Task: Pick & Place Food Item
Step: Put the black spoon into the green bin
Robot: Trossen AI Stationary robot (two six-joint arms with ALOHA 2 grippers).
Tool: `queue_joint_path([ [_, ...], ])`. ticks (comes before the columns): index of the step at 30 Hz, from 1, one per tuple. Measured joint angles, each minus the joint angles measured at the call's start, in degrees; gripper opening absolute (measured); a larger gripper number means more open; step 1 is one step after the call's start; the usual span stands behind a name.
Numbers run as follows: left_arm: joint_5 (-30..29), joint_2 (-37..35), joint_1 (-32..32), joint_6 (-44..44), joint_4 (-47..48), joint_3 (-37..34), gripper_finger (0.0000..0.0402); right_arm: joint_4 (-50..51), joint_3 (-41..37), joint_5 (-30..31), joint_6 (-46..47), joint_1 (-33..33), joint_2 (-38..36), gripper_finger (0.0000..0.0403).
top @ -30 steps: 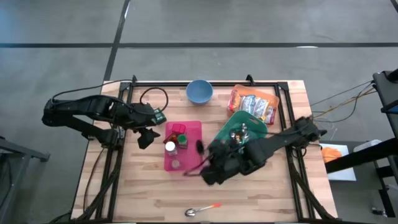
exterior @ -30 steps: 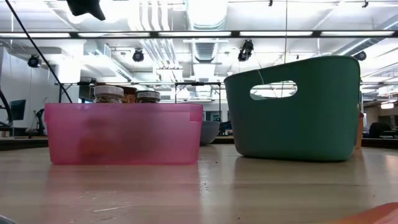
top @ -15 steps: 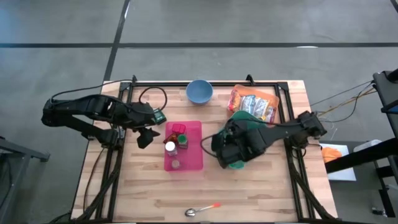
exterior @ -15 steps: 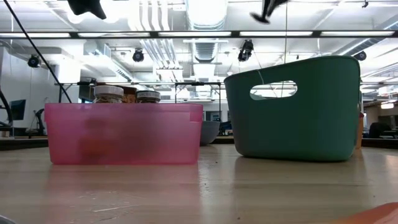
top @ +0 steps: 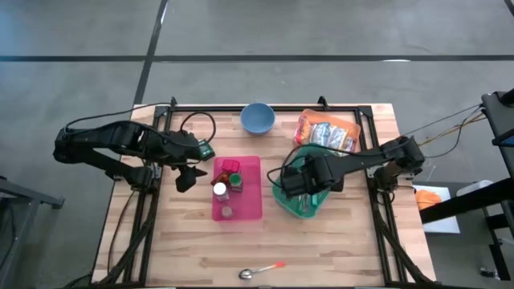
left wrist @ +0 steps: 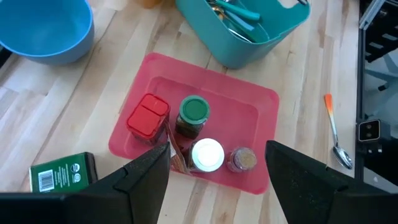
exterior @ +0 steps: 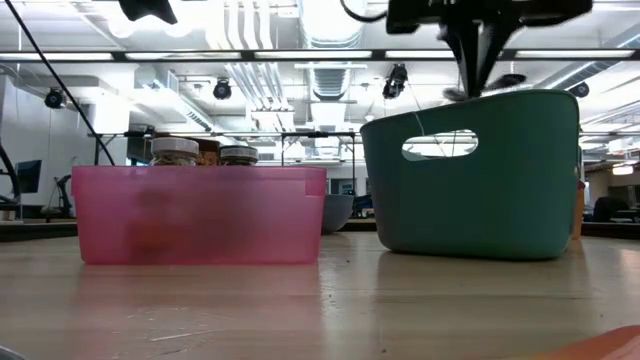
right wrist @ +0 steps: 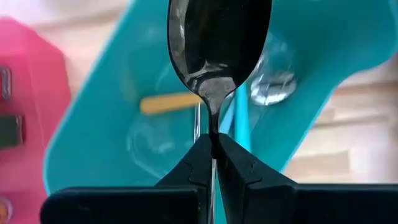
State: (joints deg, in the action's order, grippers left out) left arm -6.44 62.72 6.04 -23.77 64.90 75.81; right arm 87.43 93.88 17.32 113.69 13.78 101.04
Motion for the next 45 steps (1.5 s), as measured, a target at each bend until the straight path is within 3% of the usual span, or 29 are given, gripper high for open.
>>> queue_joint_path([
  [7,0.0,0.0,0.0,0.5,-1.7,0.0,0.0262,-12.3,-13.2,-2.3,0.2,-1.9,-5.3,0.0008],
  [13,0.0,0.0,0.0,0.9,-2.3,0.0,0.0262,-16.1,-20.8,-2.4,0.0,-4.0,-8.6,0.0008],
  [23,0.0,0.0,0.0,-1.7,-3.3,0.0,0.0262,-29.7,-31.0,-7.2,-9.0,-9.4,-9.0,0.0008],
  [37,0.0,0.0,0.0,-2.2,-3.3,0.0,0.0262,-34.3,-36.2,-12.9,-15.0,-12.1,-9.1,0.0008],
  [45,0.0,0.1,0.0,-2.3,-3.4,-0.1,0.0262,-36.3,-35.7,-14.4,-18.4,-12.1,-5.2,0.0008],
])
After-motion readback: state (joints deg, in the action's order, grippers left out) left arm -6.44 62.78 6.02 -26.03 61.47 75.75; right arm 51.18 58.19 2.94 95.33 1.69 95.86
